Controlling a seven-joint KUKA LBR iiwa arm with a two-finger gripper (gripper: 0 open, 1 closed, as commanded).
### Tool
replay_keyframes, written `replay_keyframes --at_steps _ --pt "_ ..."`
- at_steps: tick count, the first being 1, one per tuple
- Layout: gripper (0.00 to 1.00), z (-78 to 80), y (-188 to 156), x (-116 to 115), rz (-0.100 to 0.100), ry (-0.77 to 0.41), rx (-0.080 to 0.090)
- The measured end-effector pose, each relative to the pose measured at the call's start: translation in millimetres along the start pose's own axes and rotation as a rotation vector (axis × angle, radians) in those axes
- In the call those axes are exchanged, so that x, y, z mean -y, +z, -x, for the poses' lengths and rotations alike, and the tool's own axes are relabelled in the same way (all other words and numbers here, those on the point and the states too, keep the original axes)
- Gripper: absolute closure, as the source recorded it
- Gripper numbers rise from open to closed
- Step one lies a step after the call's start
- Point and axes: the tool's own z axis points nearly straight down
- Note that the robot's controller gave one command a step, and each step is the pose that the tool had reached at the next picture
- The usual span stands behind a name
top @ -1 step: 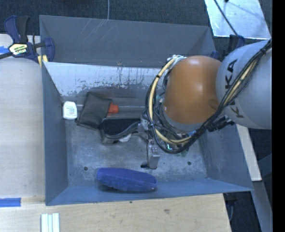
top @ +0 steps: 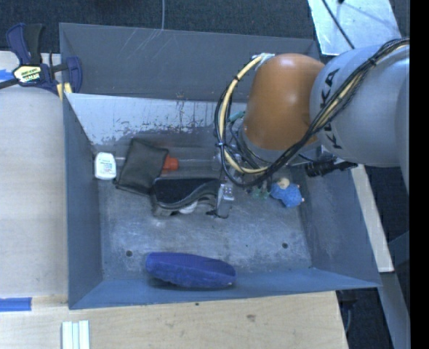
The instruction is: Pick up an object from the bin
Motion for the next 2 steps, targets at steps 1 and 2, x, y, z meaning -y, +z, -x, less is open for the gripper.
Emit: replay_keyframes --at_steps 1,2 --pt "0.0 25.0 84 -32 -0.007 0.1 -0.021" --pt "0.0 16.0 82 -84 -0.004 0.279 -0.002"
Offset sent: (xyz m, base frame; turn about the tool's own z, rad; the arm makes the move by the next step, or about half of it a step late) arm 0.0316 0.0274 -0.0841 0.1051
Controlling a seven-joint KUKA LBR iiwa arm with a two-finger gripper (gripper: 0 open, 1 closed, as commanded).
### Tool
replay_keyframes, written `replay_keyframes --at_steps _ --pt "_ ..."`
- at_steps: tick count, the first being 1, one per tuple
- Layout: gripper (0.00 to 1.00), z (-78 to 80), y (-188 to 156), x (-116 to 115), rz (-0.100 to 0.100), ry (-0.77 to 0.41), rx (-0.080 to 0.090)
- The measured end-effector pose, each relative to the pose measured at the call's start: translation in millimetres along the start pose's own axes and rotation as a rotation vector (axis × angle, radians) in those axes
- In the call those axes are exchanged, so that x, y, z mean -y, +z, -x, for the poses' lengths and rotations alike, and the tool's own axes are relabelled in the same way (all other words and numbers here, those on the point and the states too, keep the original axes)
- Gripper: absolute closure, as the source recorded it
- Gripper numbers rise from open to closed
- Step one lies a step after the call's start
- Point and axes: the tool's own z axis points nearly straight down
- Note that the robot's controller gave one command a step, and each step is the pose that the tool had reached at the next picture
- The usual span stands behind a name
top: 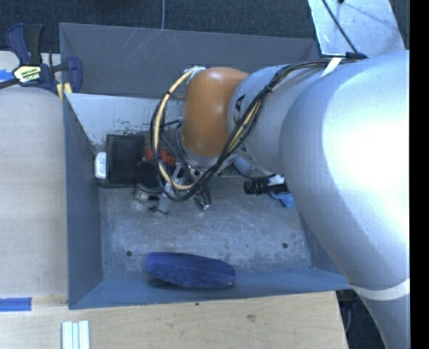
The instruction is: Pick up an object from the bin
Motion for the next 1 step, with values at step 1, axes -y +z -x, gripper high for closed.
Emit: replay_keyframes --at_steps 1 --pt "1.0 -1.6 0.1 0.4 -0.004 -0.001 -0.009"
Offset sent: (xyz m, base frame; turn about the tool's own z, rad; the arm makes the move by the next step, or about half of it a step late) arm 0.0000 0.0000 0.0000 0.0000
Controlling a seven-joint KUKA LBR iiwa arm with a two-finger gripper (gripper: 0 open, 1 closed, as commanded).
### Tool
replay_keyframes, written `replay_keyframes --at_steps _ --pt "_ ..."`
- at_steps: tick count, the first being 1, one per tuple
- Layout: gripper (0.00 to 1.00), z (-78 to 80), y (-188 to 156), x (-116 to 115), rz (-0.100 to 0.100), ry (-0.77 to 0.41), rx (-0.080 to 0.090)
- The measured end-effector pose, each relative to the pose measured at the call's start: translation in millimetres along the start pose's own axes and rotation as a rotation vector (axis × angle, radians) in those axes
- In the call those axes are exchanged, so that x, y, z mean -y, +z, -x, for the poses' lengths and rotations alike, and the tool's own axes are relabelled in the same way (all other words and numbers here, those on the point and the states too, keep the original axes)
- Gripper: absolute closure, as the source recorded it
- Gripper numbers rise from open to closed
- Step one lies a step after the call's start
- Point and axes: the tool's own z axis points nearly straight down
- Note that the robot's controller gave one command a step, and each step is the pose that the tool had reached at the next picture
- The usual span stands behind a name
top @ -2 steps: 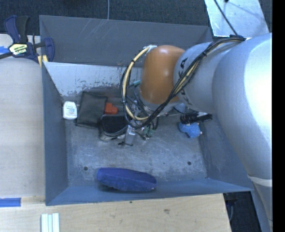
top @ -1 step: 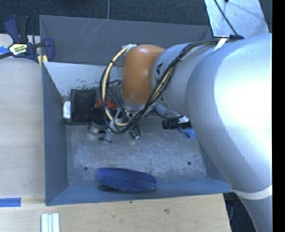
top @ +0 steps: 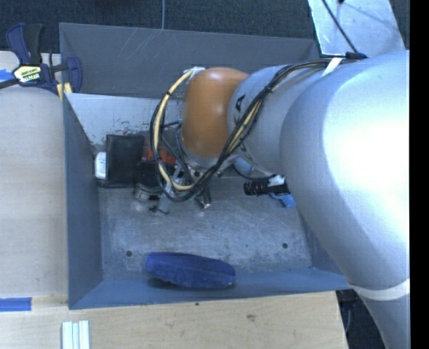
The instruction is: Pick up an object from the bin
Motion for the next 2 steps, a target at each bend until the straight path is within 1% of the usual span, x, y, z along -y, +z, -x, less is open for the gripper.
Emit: replay_keyframes --at_steps 1,2 --pt "1.0 6.3 -75 9 0.005 -0.005 0.006" --pt "1.0 -6.8 -177 16 0.006 0.0 0.008"
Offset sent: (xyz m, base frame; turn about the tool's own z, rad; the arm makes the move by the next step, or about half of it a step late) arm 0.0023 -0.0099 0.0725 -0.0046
